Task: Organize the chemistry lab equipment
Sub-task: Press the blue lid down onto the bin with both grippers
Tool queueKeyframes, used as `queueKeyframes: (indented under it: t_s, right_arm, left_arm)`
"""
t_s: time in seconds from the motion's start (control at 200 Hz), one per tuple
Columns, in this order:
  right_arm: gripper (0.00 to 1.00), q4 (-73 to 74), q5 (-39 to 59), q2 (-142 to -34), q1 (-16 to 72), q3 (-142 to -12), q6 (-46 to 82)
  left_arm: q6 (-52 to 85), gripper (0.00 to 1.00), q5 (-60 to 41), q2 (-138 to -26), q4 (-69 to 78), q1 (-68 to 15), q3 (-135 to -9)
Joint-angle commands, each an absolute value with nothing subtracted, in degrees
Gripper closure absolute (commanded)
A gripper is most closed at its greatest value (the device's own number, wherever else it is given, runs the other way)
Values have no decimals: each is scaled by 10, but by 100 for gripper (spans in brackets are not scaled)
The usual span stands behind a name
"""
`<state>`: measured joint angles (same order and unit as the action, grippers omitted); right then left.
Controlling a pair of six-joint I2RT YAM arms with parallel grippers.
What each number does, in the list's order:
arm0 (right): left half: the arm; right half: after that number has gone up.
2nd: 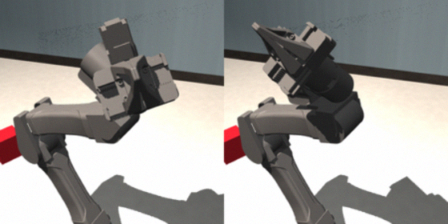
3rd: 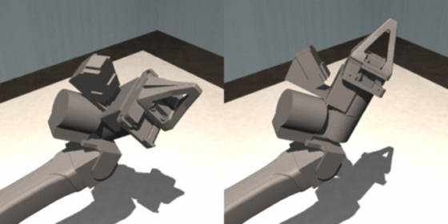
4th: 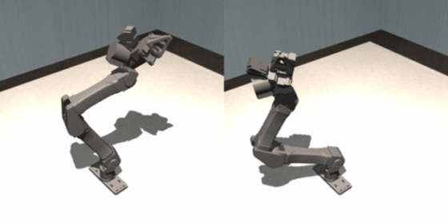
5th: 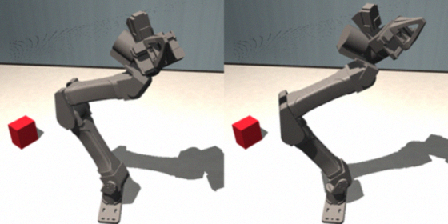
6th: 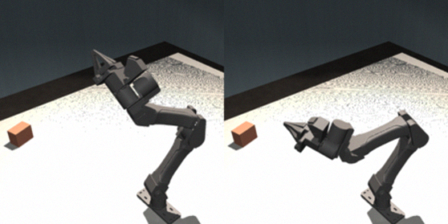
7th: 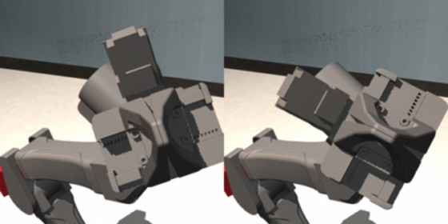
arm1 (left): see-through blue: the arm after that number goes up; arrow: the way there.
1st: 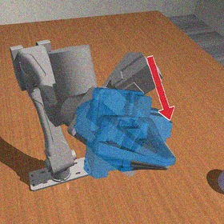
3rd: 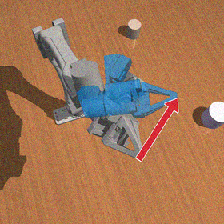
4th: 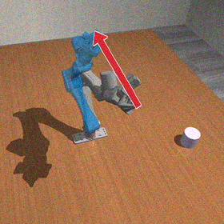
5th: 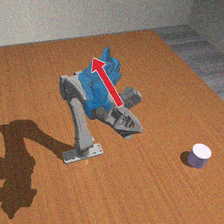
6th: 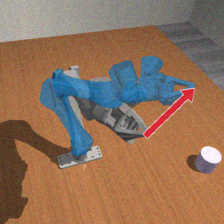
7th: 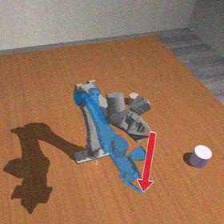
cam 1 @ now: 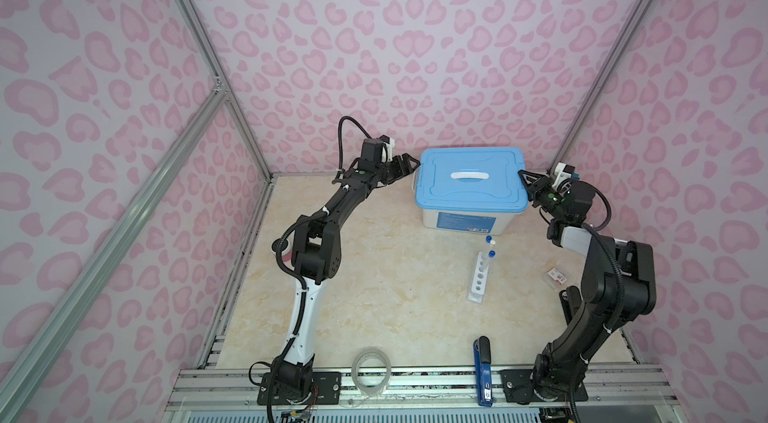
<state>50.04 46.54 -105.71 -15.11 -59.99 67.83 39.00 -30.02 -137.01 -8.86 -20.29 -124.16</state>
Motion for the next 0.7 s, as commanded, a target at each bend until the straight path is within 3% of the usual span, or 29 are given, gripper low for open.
queueKeyframes:
  t_s: [0.0, 0.695]
  right_arm:
    - [74, 485, 445, -1052, -152, -598, 657]
    - [70, 308, 395, -1029, -152, -619, 524]
  left_arm:
    - [374, 17, -306, -1281, -87, -206, -1239]
    - [362, 17, -304, -1279, -95, -207, -1245]
